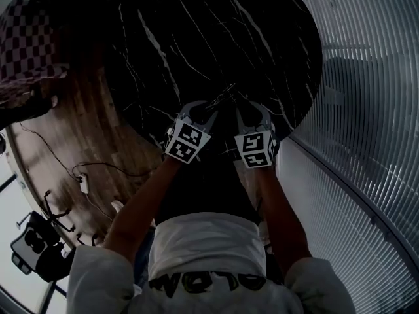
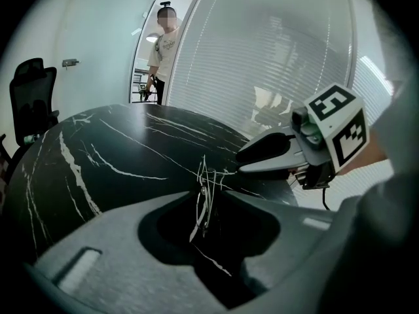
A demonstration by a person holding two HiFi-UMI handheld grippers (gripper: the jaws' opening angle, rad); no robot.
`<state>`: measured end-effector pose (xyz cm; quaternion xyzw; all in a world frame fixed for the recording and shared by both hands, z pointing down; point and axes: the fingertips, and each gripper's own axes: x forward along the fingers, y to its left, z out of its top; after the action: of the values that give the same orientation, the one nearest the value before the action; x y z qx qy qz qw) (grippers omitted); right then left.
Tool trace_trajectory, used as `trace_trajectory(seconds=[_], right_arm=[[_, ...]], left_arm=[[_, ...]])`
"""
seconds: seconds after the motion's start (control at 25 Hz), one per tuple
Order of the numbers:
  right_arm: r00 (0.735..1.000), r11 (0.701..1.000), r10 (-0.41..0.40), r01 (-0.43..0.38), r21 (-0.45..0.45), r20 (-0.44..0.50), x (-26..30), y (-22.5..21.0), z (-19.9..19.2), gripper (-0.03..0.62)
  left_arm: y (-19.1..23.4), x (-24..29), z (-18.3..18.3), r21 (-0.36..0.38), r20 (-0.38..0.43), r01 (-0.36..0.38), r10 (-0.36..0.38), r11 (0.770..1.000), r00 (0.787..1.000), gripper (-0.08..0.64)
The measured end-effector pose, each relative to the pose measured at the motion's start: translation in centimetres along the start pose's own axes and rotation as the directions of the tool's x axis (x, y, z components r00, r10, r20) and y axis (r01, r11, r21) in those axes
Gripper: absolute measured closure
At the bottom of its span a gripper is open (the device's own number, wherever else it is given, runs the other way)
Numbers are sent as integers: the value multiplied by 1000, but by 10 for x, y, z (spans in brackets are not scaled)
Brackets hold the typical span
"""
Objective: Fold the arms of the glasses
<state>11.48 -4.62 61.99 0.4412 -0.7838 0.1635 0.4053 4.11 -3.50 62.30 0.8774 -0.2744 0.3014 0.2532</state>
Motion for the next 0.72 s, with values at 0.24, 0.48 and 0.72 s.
trace_trajectory(seconds=[0.24,0.48,0.72], right_arm=[[989,997,-5,-5,71,146,-52,-11,41,553],[948,986,-24,-31,166,317,-139,-25,103,583],[888,978,-22,-76,195,460,-226,-25,171,589]], left_arm=[[5,-46,32,-19,95,-81,82,997,992,457],[-25,-124,97,-49,269,-96,106,994,957,487],[-65,-198,173,-51,434,-62,78,997,897,555]])
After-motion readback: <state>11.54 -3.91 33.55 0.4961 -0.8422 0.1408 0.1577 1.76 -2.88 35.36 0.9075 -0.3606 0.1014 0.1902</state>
